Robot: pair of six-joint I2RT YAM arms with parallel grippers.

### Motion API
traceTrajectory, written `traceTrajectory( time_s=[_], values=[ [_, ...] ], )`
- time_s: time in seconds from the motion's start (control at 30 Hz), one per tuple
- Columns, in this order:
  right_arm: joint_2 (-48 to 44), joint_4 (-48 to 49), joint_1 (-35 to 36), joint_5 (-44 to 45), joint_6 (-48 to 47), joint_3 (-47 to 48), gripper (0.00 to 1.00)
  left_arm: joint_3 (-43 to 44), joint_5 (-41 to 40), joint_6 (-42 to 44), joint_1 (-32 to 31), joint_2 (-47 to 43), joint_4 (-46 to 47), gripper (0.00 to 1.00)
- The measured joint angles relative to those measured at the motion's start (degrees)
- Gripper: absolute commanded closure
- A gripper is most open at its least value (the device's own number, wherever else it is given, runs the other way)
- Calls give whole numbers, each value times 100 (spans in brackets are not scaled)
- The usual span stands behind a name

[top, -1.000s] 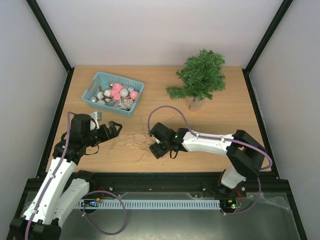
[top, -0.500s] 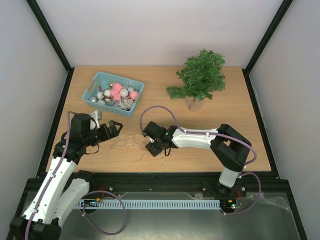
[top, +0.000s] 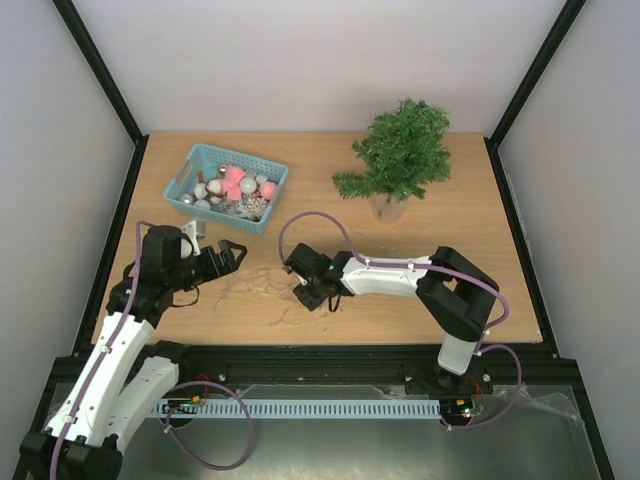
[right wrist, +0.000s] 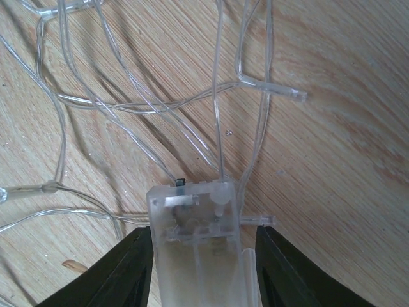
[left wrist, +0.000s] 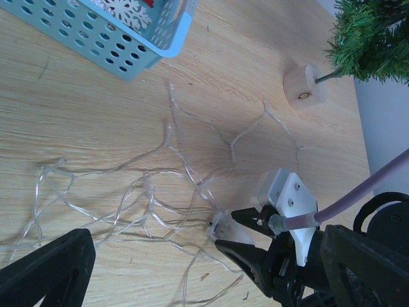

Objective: Decorate the small christmas tree

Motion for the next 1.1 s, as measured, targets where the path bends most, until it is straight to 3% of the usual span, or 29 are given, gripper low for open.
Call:
traceTrajectory(
  time_s=[0.17,0.33,0.63,1.1],
  values=[
    [125,7,0,26,-13,28,49,0,33,0,0,20,7,1],
    [212,11,2,44,-22,50,61,0,63,0,0,22,7,0],
    [79,-55,2,306,0,61,62,0,122,0,0,42,7,1],
    [-1993,-960,-55,857,179,518,62,17,308,57,-76,278,306,1]
  ],
)
